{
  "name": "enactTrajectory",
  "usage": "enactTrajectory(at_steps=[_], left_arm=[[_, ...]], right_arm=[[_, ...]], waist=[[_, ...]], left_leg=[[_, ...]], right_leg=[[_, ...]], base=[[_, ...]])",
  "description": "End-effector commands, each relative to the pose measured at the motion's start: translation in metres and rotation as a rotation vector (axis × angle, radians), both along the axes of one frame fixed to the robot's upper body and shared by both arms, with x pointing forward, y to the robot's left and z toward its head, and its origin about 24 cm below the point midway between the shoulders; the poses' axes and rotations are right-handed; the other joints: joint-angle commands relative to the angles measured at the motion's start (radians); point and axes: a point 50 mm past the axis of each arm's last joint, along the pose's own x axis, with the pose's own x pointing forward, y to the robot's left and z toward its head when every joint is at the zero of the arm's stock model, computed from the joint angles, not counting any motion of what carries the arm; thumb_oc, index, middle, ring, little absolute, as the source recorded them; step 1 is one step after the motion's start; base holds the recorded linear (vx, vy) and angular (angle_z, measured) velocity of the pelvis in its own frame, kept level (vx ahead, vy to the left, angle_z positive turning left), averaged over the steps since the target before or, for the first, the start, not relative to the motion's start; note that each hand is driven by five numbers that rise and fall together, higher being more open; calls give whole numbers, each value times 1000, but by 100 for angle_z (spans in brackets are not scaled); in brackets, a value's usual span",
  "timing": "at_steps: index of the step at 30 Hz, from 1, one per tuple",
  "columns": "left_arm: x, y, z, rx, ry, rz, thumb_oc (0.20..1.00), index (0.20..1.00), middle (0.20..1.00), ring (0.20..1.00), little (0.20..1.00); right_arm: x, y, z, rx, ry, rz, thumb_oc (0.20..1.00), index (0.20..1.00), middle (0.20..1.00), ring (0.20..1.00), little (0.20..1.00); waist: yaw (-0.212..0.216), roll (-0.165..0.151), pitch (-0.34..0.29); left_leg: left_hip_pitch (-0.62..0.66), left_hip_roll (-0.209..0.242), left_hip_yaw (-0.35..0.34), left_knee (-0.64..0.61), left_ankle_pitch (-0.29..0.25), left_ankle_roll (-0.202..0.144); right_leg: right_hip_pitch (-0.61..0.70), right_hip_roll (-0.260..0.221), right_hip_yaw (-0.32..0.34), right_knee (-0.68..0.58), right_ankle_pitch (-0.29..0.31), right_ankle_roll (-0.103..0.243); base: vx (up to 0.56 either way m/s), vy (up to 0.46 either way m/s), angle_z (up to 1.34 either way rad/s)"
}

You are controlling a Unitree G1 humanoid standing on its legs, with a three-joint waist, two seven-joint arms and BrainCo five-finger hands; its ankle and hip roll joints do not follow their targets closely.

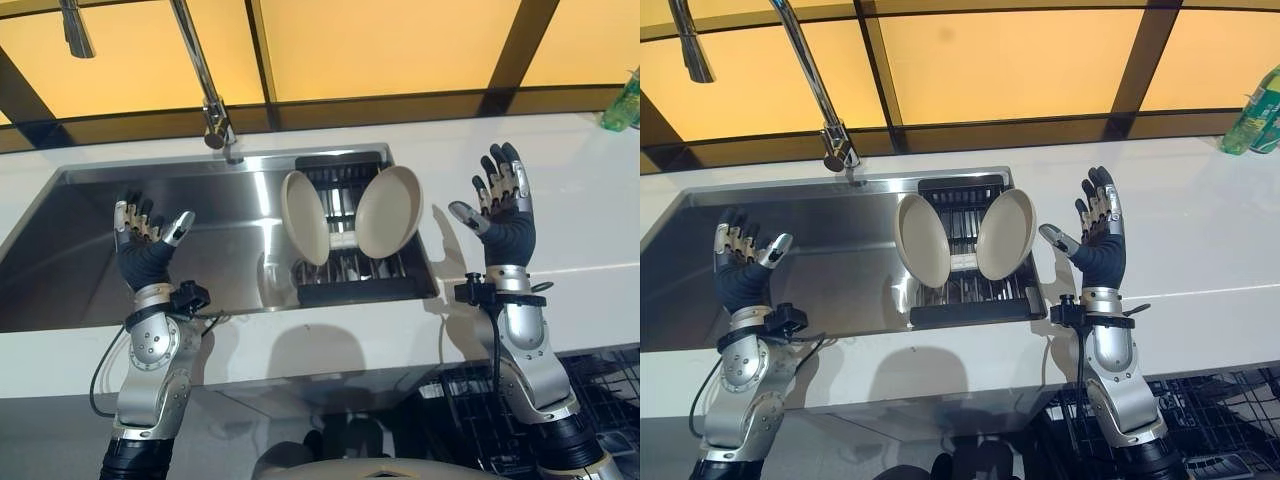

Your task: Pick up plates and place into dishwasher.

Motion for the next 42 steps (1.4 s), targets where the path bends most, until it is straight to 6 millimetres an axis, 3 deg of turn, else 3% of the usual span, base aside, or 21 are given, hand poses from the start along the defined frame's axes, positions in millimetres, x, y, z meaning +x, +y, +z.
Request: enactTrajectory(at_steps=[1,10,16,23,27,34,42], left_arm=[[0,-2,17,29,-105,-55,1000,1000,1000,1000,1000],[0,-1,21,203,-116,-54,1000,1000,1000,1000,1000],[8,4,33,514,-110,-39,1000,1000,1000,1000,1000],[24,29,54,1212,-92,236,1000,1000,1000,1000,1000],[37,39,61,1513,-65,271,1000,1000,1000,1000,1000],[51,31,49,1837,-91,186,1000,1000,1000,1000,1000],[50,23,28,2115,-189,96,1000,1000,1000,1000,1000]], right_arm=[[-6,4,23,-32,-130,23,1000,1000,1000,1000,1000],[-7,-1,20,-36,-130,7,1000,1000,1000,1000,1000],[-5,-2,22,-52,-124,7,1000,1000,1000,1000,1000],[1,-6,22,-81,-103,23,1000,1000,1000,1000,1000],[4,-9,21,-101,-85,42,1000,1000,1000,1000,1000],[7,-13,19,-133,-54,64,1000,1000,1000,1000,1000],[8,-22,16,-164,-11,58,1000,1000,1000,1000,1000]], waist=[[8,-39,-91],[0,-36,-98],[-17,-24,-104],[-54,-1,-125],[-80,14,-133],[-119,30,-131],[-141,32,-120]], left_leg=[[-34,9,-23,-2,11,-36],[-4,22,6,-26,0,-33],[11,25,23,-23,-12,-33],[37,30,54,-33,-29,-33],[46,31,76,-33,-38,-32],[63,29,101,-38,-49,-28],[63,31,128,-47,-52,-22]], right_leg=[[-1,-25,-20,-23,21,34],[16,-31,-28,-44,25,39],[14,-33,-17,-36,20,42],[12,-41,5,-37,18,51],[8,-46,18,-36,20,58],[0,-47,45,-35,28,67],[-21,-53,68,-42,45,79]], base=[[0,0,0],[13,4,2],[20,18,0],[57,60,-3],[66,75,-10],[83,78,-7],[87,73,-10]])
